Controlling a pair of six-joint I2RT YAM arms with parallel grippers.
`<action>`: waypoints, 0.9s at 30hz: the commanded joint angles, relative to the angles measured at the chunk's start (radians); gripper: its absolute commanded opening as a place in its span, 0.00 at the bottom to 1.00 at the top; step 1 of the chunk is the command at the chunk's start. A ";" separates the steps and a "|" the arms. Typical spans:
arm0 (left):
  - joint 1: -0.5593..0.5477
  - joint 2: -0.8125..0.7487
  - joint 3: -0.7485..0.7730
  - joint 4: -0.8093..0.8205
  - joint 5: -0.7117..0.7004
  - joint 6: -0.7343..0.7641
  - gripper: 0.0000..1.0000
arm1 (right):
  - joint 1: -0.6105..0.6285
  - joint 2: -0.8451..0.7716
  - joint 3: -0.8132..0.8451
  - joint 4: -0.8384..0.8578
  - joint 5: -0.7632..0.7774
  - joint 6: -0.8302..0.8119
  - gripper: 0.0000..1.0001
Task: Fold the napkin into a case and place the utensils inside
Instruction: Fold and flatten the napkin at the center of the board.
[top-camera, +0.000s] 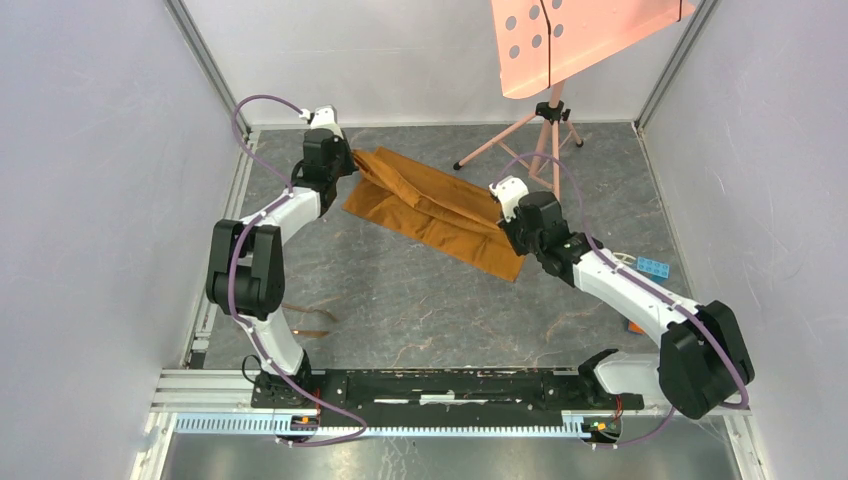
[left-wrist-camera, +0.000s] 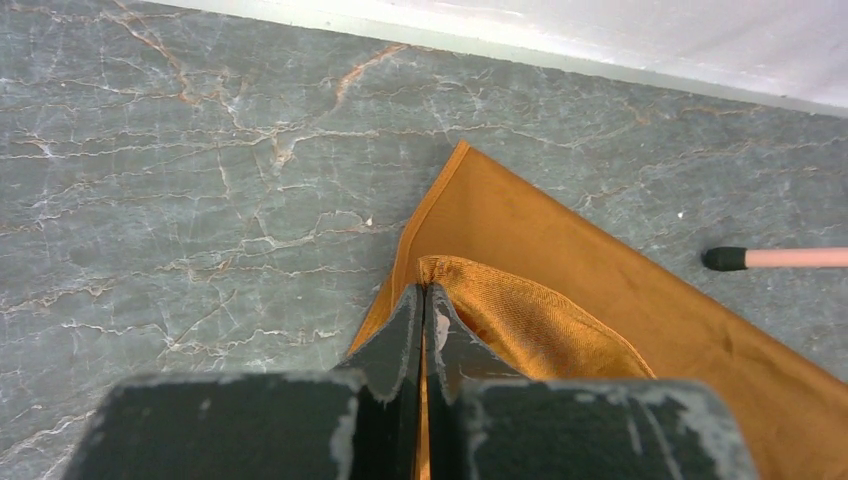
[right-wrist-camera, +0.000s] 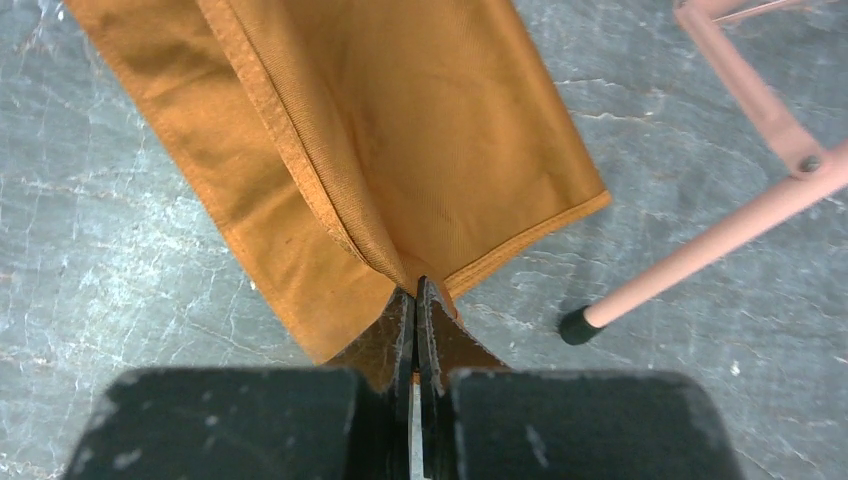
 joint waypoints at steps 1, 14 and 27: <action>0.012 -0.126 0.009 0.067 0.008 -0.098 0.02 | 0.000 -0.023 0.132 -0.021 0.075 0.021 0.00; 0.042 -0.909 -0.024 -0.280 0.042 -0.135 0.02 | 0.011 -0.522 0.300 -0.089 -0.550 0.011 0.00; 0.043 -1.208 0.215 -0.435 -0.097 -0.022 0.02 | 0.010 -0.700 0.358 0.160 -0.858 0.243 0.00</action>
